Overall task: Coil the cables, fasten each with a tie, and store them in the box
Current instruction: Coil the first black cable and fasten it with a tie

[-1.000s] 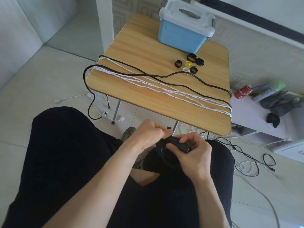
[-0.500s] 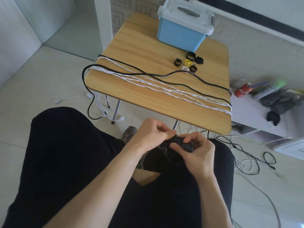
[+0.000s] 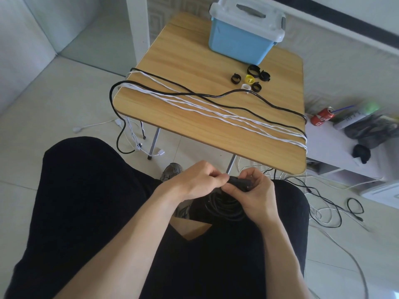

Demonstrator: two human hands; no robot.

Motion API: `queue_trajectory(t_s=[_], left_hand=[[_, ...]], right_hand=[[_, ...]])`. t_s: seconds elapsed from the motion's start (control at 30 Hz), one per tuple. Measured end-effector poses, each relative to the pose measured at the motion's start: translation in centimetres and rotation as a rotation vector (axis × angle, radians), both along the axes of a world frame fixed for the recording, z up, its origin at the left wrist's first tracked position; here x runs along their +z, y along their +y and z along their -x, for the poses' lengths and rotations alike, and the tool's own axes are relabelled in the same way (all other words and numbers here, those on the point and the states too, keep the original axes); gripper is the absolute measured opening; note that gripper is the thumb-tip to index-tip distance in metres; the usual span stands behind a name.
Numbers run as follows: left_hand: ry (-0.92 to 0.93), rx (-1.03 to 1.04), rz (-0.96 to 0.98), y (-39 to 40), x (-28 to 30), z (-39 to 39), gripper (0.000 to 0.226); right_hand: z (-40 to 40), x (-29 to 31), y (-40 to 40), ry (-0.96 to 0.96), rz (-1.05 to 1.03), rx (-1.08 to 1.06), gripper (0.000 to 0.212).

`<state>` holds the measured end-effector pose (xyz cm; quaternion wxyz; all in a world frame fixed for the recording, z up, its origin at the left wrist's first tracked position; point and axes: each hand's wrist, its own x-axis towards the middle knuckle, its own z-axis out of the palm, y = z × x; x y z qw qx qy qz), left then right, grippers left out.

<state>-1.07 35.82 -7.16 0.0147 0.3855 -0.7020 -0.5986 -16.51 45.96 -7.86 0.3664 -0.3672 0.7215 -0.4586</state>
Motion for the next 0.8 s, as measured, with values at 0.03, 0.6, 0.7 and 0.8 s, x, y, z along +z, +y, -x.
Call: queue_trajectory(t_s=[0.03, 0.6, 0.7, 0.8], left_hand=[[0.009, -0.004, -0.015, 0.0, 0.0, -0.1, 0.047], [0.057, 0.074, 0.024, 0.0, -1.5, -0.5, 0.024], [0.024, 0.117, 0.004, -0.2, -2.2, -1.1, 0.029], [0.043, 0.149, -0.002, -0.4, -2.4, -1.1, 0.035]], right_hand=[[-0.1, 0.0, -0.1, 0.023, -0.006, 0.008, 0.038], [-6.2, -0.9, 2.0, 0.513, 0.068, -0.232, 0.088], [-4.6, 0.4, 1.7, 0.632, 0.242, -0.290, 0.039], [-4.6, 1.0, 1.4, 0.621, 0.254, -0.028, 0.017]])
